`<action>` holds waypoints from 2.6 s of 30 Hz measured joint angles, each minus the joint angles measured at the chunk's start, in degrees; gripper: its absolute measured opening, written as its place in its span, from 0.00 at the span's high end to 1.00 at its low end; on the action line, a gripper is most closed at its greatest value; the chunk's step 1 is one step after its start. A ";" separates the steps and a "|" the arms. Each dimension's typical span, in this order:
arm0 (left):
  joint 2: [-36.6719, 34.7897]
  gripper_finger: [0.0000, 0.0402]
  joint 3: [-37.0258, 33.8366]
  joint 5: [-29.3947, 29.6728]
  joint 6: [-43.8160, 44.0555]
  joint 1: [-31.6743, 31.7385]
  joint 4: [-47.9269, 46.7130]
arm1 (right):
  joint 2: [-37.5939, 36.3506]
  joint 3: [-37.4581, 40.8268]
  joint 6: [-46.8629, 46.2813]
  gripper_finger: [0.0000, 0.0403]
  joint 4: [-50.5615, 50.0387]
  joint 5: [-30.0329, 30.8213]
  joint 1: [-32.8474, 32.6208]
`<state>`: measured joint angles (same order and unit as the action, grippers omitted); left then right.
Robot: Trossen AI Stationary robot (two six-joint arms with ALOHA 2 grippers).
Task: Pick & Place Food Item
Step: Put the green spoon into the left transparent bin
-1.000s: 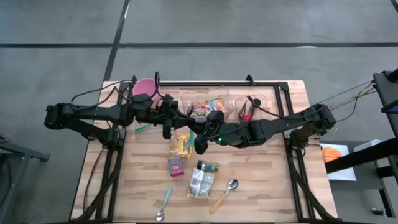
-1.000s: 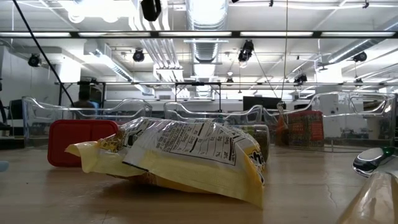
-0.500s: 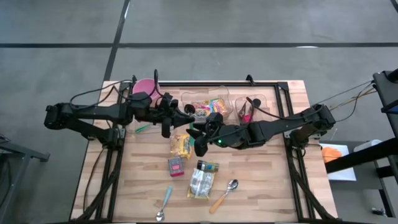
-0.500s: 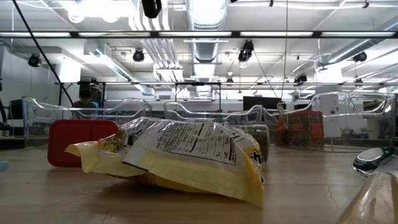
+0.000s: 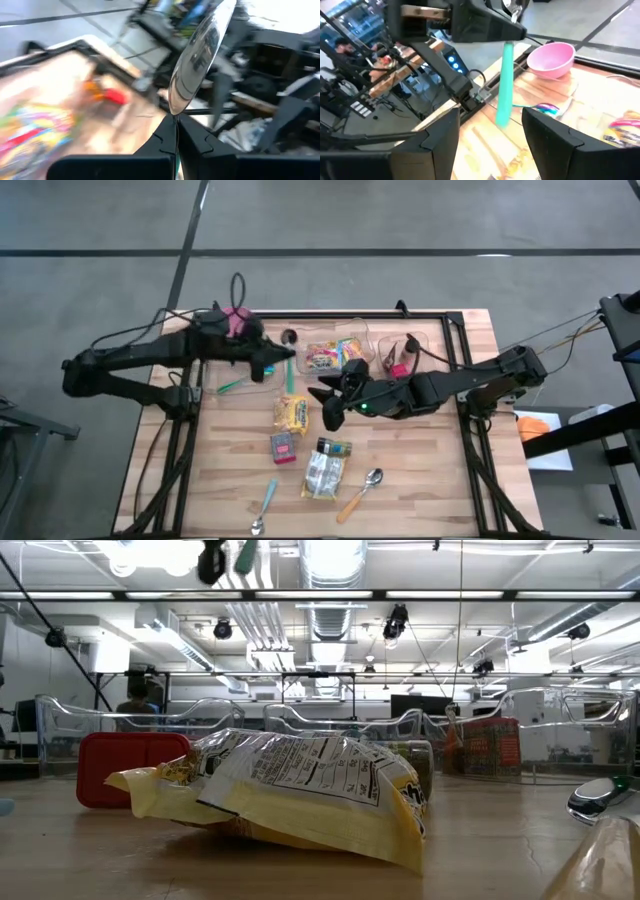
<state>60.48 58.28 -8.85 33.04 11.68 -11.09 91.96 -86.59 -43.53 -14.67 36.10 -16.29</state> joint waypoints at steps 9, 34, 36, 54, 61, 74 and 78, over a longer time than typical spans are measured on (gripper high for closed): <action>-6.37 0.99 0.00 -1.64 -9.55 12.52 -25.05 | -2.99 0.00 -1.86 0.48 -7.16 0.33 -0.75; 2.94 0.99 -0.20 1.31 -35.30 17.89 -47.99 | -7.60 0.00 -16.22 0.48 -26.05 0.35 -2.63; 5.14 0.99 -0.47 1.63 -37.12 18.02 -49.43 | -7.60 0.00 -16.20 0.48 -26.36 0.35 -2.76; 8.64 0.99 -16.56 1.48 -37.50 18.47 -35.40 | -7.60 0.00 -17.97 0.48 -30.58 2.97 -5.23; 8.69 0.99 -20.85 1.34 -35.58 18.47 -31.29 | -7.58 0.00 -17.83 0.48 -30.62 3.11 -5.21; 16.23 0.99 -23.08 1.39 -34.28 18.45 -27.95 | -7.58 0.00 -19.13 0.48 -31.00 3.10 -5.21; 19.39 0.99 -23.06 1.78 -33.85 18.44 -26.59 | -7.58 0.00 -19.26 0.48 -30.99 3.10 -5.22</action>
<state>79.87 35.22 -7.07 -0.82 30.12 -37.68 84.38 -86.59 -62.79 -45.66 39.19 -21.51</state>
